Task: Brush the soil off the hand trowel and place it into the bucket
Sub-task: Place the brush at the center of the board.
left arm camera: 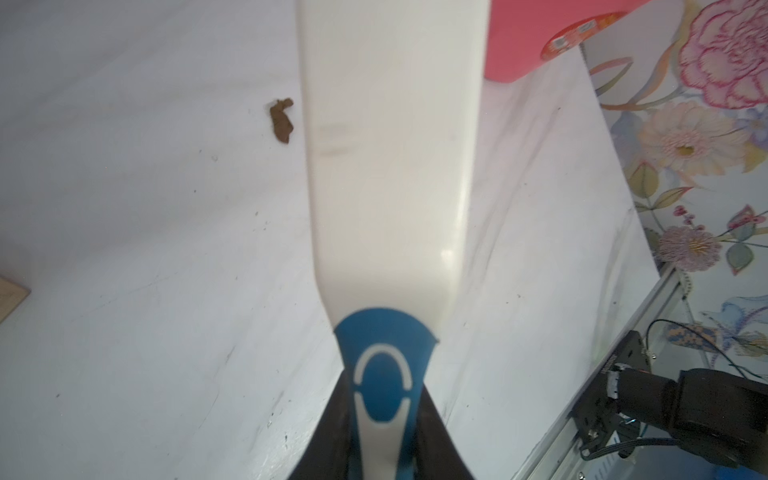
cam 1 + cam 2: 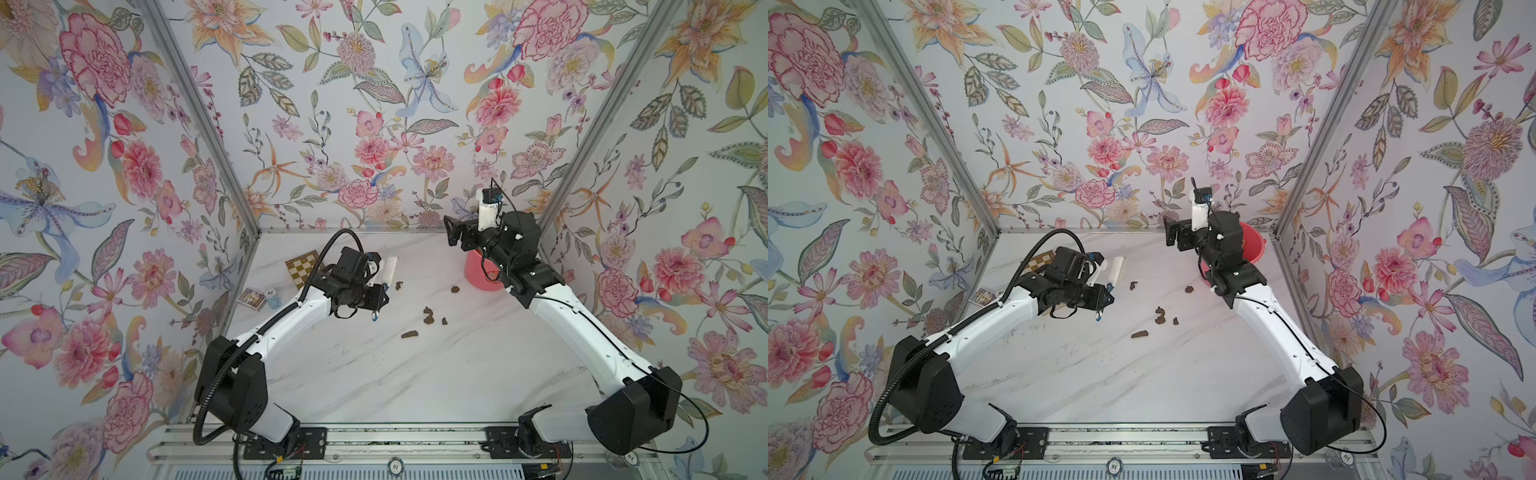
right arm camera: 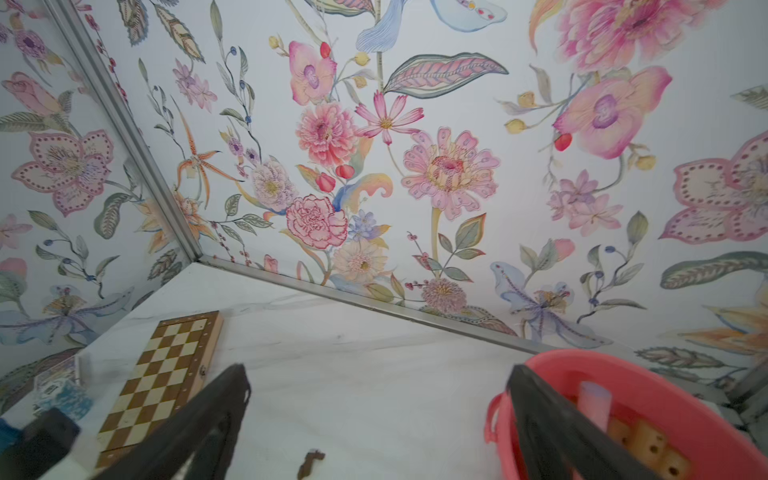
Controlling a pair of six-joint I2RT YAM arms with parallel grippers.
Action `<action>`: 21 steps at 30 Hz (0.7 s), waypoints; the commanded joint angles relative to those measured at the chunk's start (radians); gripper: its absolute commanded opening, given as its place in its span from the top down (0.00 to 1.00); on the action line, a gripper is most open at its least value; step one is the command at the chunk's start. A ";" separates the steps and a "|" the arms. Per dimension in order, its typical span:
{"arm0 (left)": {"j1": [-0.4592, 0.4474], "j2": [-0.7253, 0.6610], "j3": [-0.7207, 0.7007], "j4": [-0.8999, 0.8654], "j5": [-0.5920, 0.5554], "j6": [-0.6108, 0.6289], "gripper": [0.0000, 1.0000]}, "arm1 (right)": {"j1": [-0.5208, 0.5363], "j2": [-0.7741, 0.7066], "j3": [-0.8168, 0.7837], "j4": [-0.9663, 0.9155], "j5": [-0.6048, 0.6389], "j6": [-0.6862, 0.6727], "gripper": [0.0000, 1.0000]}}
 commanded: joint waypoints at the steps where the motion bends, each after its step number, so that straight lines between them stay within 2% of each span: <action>1: -0.021 -0.031 -0.093 -0.010 -0.076 0.013 1.00 | 0.146 -0.037 -0.063 -0.021 0.213 0.214 0.01; 6: -0.047 -0.037 -0.209 0.039 -0.120 -0.008 1.00 | 0.356 -0.021 -0.115 -0.021 0.304 0.575 0.01; 9: -0.077 -0.031 -0.248 0.056 -0.141 0.003 1.00 | 0.483 0.025 -0.114 0.000 0.355 0.719 0.01; 12: -0.100 -0.023 -0.280 0.087 -0.156 0.000 1.00 | 0.615 0.085 -0.083 0.043 0.441 0.747 0.01; 15: -0.105 -0.013 -0.313 0.128 -0.163 -0.025 1.00 | 0.707 0.145 0.013 0.004 0.533 0.652 0.01; 18: -0.111 -0.004 -0.346 0.171 -0.169 -0.042 1.00 | 0.720 0.146 -0.017 0.093 0.463 0.646 0.01; 21: -0.127 0.010 -0.369 0.206 -0.169 -0.048 1.00 | 0.715 0.085 -0.108 0.131 0.494 0.707 0.01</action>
